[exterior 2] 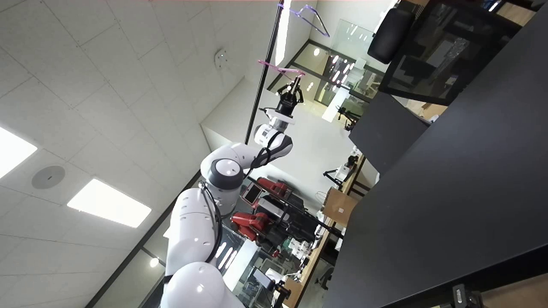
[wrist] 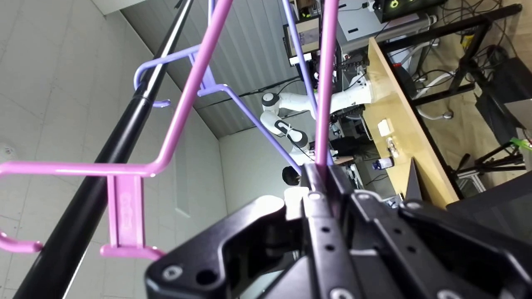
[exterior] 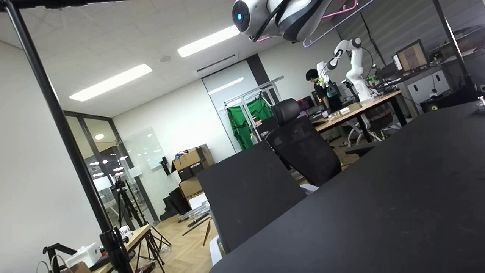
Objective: Pick the pink hanger on the table and hang it on the stand
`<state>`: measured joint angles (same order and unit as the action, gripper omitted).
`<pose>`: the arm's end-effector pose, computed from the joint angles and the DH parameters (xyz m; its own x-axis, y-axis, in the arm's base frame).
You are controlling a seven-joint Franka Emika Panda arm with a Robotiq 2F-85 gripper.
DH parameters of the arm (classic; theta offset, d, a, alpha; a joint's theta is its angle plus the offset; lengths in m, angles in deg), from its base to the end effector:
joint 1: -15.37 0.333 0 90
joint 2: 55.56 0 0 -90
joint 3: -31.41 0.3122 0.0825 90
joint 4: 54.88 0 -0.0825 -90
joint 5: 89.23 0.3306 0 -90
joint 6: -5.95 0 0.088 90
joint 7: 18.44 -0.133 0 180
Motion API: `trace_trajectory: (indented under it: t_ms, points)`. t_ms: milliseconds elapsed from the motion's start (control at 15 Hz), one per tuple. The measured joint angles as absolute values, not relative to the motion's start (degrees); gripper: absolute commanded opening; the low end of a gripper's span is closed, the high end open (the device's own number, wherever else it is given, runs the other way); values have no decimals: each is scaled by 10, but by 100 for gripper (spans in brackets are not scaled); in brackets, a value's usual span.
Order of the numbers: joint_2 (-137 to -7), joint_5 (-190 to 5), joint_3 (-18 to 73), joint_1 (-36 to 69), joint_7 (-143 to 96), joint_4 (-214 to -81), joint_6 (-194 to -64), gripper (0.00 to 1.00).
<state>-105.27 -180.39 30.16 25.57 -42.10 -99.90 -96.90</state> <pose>0.7504 0.0157 0.5215 0.8749 0.3648 0.3187 -0.3012 -0.1055 0.9477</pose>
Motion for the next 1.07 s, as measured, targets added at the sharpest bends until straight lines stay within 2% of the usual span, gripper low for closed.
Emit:
trace_trajectory:
  t_ms: [1067]
  points:
    - [-1104, -1805, 301, 254, -360, -918, -969, 2]
